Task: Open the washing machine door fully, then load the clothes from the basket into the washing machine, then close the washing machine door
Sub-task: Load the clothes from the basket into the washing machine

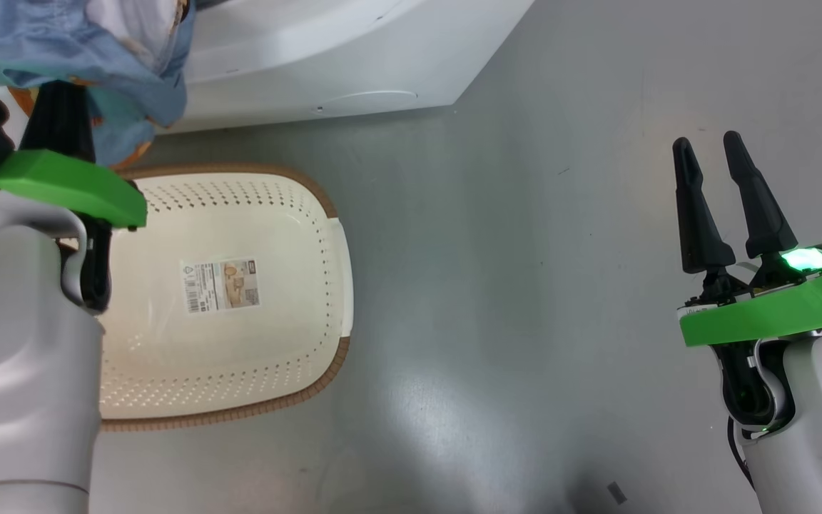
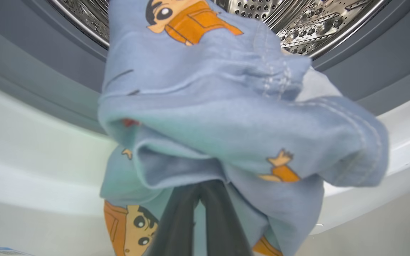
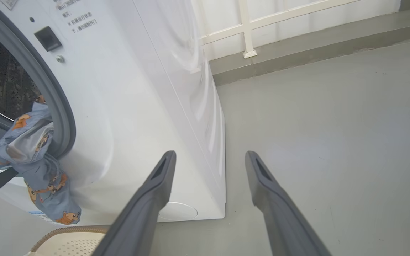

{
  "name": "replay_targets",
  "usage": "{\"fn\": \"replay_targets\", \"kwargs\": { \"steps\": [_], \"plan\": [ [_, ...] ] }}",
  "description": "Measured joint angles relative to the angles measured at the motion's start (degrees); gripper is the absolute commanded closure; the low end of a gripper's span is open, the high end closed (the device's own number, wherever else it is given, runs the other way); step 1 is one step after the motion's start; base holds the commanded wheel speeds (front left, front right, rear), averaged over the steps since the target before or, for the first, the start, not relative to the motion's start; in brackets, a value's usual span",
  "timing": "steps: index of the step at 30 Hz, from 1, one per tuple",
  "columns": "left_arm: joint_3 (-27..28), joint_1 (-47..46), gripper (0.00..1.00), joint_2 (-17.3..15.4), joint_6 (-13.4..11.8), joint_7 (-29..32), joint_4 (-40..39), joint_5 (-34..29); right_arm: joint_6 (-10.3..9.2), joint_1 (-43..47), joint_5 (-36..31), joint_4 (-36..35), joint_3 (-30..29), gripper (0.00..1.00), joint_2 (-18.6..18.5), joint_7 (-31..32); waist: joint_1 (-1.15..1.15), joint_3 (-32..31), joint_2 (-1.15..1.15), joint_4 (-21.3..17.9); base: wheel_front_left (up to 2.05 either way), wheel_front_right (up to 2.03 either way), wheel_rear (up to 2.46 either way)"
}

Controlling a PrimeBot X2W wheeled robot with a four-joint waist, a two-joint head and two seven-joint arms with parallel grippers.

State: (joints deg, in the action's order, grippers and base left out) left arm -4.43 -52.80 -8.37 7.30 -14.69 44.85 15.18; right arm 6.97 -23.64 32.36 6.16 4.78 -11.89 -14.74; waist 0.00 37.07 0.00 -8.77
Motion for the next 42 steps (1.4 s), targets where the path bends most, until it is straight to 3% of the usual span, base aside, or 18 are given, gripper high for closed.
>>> {"fn": "replay_targets", "kwargs": {
  "steps": [6, 7, 8, 9, 22, 42],
  "plan": [
    [0.31, 2.46, 1.0, 1.08, 0.01, 0.0, -2.19, -1.19, 0.0, 0.3, 0.0, 0.19, 0.0, 0.0, 0.19, 0.0, 0.0, -1.01, 0.0, -0.18, 0.0, 0.0, 0.0],
    [0.41, 3.02, 0.69, 1.29, 0.01, 0.0, -2.48, -1.3, 0.0, 0.32, 0.0, 0.19, 0.0, 0.0, 0.2, 0.0, 0.0, -1.15, 0.0, -0.21, 0.0, 0.0, 0.0],
    [0.49, 3.46, 0.12, 1.43, 0.01, 0.0, -2.75, -1.34, 0.0, 0.38, 0.0, 0.2, -0.02, 0.0, 0.2, 0.0, 0.0, -1.28, 0.0, -0.24, 0.0, 0.0, 0.0],
    [0.56, 3.87, 0.0, 1.48, 0.01, 0.0, -2.96, -1.34, 0.0, 0.44, 0.0, 0.21, -0.02, 0.0, 0.22, 0.0, 0.0, -1.4, 0.0, -0.25, 0.0, 0.0, 0.0],
    [0.59, 10.51, 0.0, 2.68, 0.01, 0.0, -8.51, -2.11, 0.0, 0.66, 0.0, 0.38, -0.1, 0.0, 0.2, 0.0, 0.0, -2.7, 0.0, 0.39, 0.0, 0.0, 0.0],
    [3.22, 28.7, 0.0, 3.99, -0.01, 0.0, -25.08, -2.92, 0.0, 4.69, -0.03, 2.16, 0.32, 0.0, -0.24, 0.0, 0.0, -9.94, 0.0, 1.67, 0.0, 0.0, 0.0]
  ]
}}
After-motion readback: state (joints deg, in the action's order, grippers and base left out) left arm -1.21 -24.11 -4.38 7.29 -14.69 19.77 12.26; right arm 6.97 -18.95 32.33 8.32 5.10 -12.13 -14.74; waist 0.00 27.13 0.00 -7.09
